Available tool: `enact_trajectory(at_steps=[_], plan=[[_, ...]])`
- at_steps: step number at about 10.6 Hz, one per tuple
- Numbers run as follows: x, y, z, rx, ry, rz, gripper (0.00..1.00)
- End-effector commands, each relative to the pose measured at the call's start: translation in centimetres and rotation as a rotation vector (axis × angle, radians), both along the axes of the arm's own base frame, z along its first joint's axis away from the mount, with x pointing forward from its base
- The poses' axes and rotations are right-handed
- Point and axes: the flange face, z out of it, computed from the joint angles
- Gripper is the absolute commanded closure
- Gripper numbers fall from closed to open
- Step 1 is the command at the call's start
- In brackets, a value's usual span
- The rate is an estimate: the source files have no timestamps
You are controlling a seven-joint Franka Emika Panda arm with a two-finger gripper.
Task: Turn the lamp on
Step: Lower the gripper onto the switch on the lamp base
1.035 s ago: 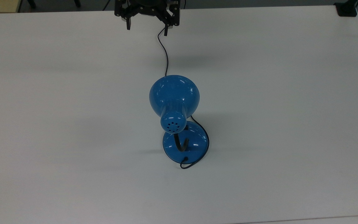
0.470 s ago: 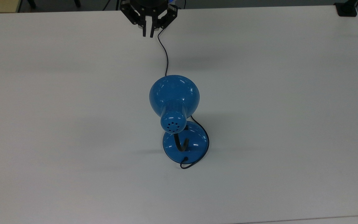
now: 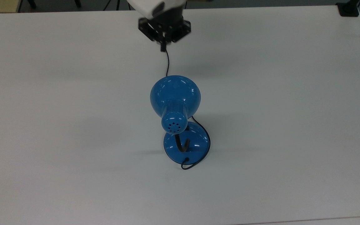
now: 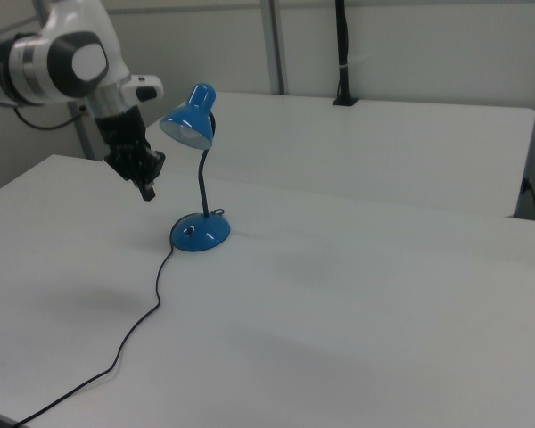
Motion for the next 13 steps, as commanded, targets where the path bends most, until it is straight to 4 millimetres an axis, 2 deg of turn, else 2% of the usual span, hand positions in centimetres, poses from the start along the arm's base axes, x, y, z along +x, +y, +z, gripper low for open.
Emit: enact_trajectory(at_steps=[1, 5, 6, 8, 13], plan=[[1.5, 3.6, -6.9, 0.022, -0.011, 0.066, 1.00], [4.2, 5.5, -13.1, 0.062, -0.071, 0.000, 1.00], [4.7, 6.5, -14.4, 0.076, -0.097, -0.018, 1.00], [5.8, 7.1, -16.6, 0.099, -0.146, -0.022, 1.00], [7.9, 6.8, -18.7, 0.142, -0.277, -0.040, 1.00]])
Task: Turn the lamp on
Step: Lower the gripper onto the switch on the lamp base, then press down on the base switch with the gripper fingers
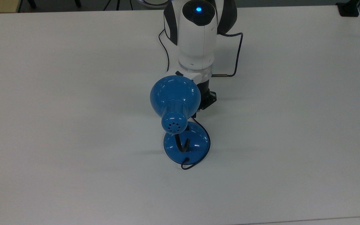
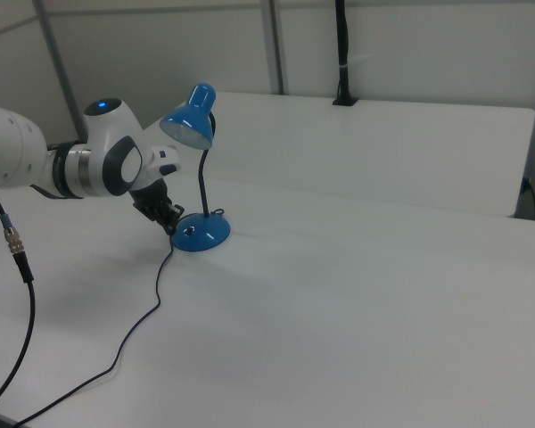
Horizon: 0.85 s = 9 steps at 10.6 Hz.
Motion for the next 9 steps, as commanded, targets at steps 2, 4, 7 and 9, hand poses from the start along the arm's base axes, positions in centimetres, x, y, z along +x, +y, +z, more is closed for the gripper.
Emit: enact_trajectory(at_steps=[2, 4, 7, 9], plan=[[1.3, -0.5, -0.9, 0.022, -0.091, -0.024, 1.00], [1.6, -0.8, -1.0, 0.027, -0.112, -0.025, 1.00], [2.2, -1.5, -1.2, 0.022, -0.127, -0.032, 1.00], [2.4, -2.1, -1.1, 0.025, -0.144, -0.040, 1.00]])
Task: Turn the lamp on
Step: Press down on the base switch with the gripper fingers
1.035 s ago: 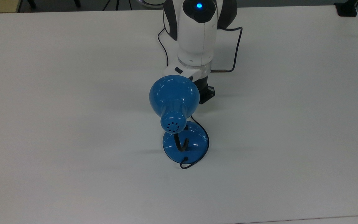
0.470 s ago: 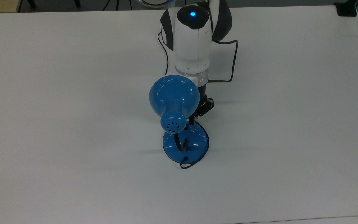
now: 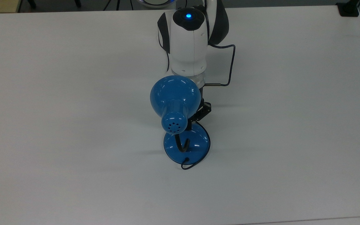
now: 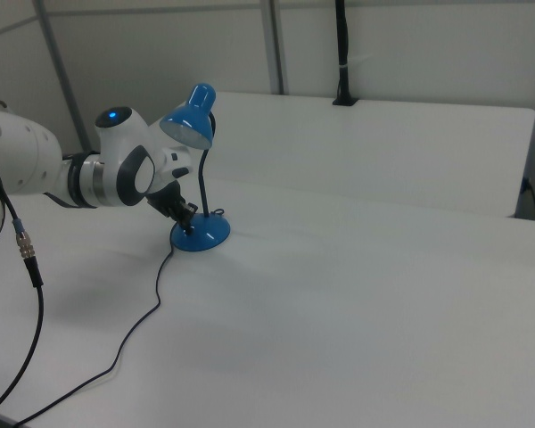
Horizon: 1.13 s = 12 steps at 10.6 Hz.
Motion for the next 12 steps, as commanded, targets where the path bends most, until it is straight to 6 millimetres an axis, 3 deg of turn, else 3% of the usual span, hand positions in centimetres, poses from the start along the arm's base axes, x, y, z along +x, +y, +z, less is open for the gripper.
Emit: enact_trajectory(at_steps=[1, 7, 9, 12], plan=[[0.6, -0.5, -0.7, -0.006, -0.027, -0.016, 1.00], [0.9, -0.4, -2.8, -0.016, -0.050, 0.008, 1.00], [0.7, -1.1, -1.2, -0.025, -0.060, 0.007, 1.00], [-3.1, -1.4, 2.3, -0.094, 0.125, -0.015, 1.00]])
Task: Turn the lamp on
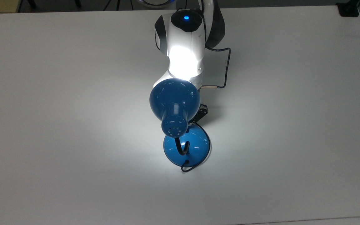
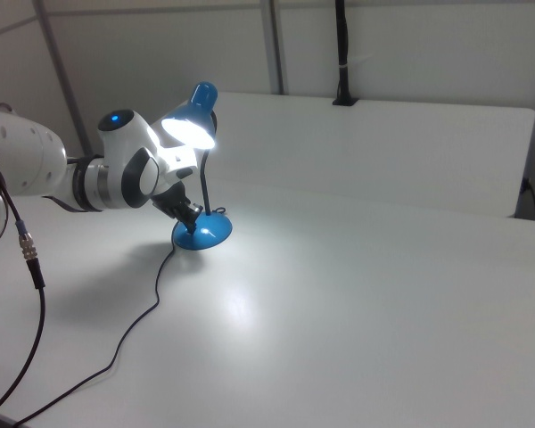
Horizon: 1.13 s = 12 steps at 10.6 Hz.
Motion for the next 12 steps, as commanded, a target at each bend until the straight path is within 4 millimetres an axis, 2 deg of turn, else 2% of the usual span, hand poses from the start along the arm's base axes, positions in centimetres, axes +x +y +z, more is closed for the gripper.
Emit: enact_trajectory(at_steps=[1, 5, 6, 7, 8, 9, 10, 11, 12], plan=[[-4.4, -0.6, 3.5, -0.096, 0.218, -0.036, 1.00], [-8.0, -1.8, 10.1, -0.153, 0.349, -0.067, 0.97], [-9.0, -2.2, 12.3, -0.162, 0.363, -0.071, 0.89], [-9.6, -2.7, 14.7, -0.153, 0.338, -0.080, 0.74], [-10.2, -3.4, 16.8, -0.133, 0.323, -0.090, 0.66], [-10.6, -4.9, 18.8, -0.107, 0.312, -0.113, 0.48], [-11.1, -5.9, 19.7, -0.088, 0.344, -0.128, 0.36], [-11.3, -6.5, 20.8, -0.093, 0.373, -0.116, 0.10], [-11.7, -6.9, 20.9, -0.104, 0.408, -0.109, 0.00]])
